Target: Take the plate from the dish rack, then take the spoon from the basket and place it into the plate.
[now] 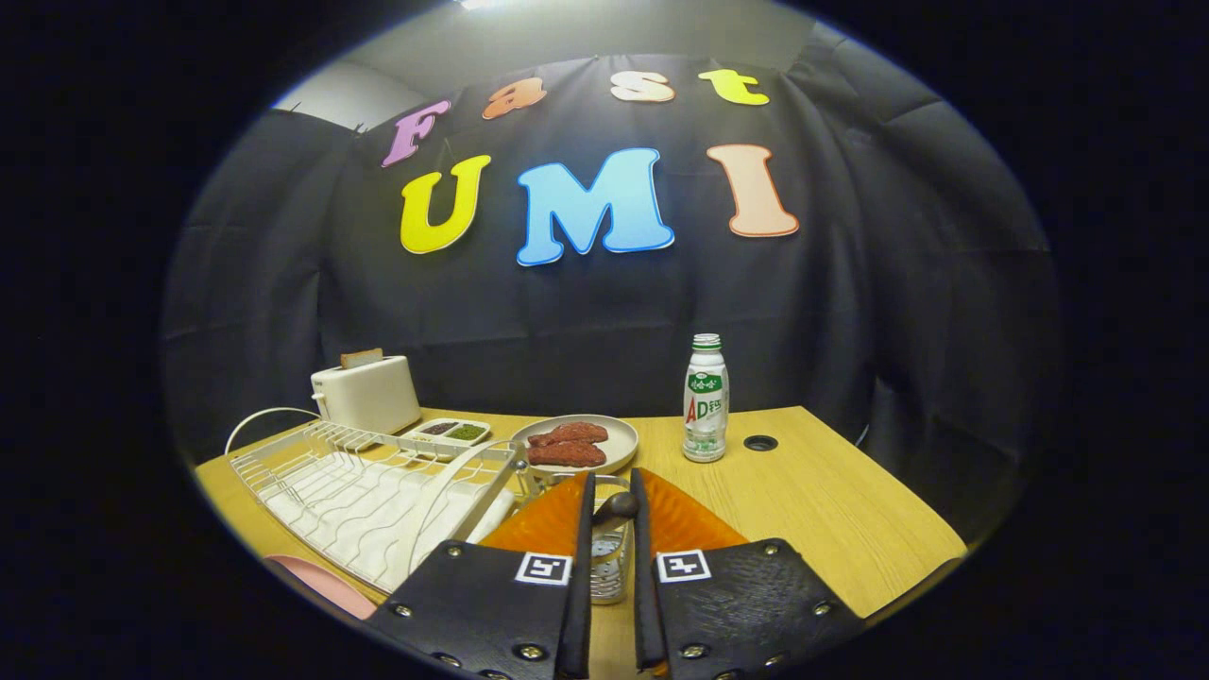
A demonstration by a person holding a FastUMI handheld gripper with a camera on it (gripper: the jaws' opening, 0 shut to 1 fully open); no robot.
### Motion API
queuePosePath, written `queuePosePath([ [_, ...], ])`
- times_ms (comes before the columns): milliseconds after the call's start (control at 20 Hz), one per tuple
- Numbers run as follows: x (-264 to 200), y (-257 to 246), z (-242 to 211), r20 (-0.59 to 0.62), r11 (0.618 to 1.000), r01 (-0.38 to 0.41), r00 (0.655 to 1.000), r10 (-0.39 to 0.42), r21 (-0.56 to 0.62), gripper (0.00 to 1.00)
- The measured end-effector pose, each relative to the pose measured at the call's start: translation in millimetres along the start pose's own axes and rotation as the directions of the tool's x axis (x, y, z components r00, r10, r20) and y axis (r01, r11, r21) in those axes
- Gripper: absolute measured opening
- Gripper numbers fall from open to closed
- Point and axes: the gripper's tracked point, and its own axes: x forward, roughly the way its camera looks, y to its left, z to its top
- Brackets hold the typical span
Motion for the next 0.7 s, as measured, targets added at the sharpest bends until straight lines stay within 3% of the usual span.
queuePosePath([
  [200,1.7,12.5,-0.6,-0.021,0.999,0.007,1.000,-0.007,-0.040,0.08],
  [700,2.7,23.8,33.5,-0.019,0.998,0.000,1.000,-0.001,-0.057,0.08],
])
